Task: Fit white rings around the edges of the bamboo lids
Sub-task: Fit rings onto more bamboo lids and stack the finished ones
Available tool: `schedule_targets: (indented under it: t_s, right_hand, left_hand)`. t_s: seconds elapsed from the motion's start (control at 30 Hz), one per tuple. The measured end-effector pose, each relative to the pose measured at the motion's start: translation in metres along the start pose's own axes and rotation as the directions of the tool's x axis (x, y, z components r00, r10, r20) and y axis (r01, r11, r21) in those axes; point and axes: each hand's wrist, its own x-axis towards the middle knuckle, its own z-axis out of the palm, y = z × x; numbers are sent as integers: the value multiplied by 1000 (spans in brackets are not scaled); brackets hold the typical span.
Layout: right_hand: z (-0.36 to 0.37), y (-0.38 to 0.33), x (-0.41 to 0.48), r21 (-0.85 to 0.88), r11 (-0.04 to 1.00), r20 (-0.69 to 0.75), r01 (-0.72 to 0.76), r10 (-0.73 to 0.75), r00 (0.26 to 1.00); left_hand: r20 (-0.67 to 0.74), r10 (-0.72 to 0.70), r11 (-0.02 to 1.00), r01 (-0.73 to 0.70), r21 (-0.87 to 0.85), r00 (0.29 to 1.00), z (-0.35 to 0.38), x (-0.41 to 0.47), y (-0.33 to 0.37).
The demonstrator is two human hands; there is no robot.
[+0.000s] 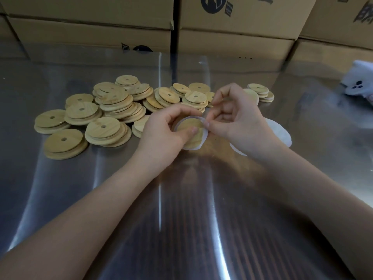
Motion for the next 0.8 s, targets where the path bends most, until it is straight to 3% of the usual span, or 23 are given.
schedule_targets:
  t_s: [0.27,0.8]
  right_hand:
    - [-9,-1,3,160,983,69,-89,79,994]
    - [-8,-2,3,198,977,74,-81,68,995]
  left_hand:
    - [3,-73,989,73,-127,997,-1,2,3]
    - [-23,-145,960,135,-246,989,-1,0,-1]
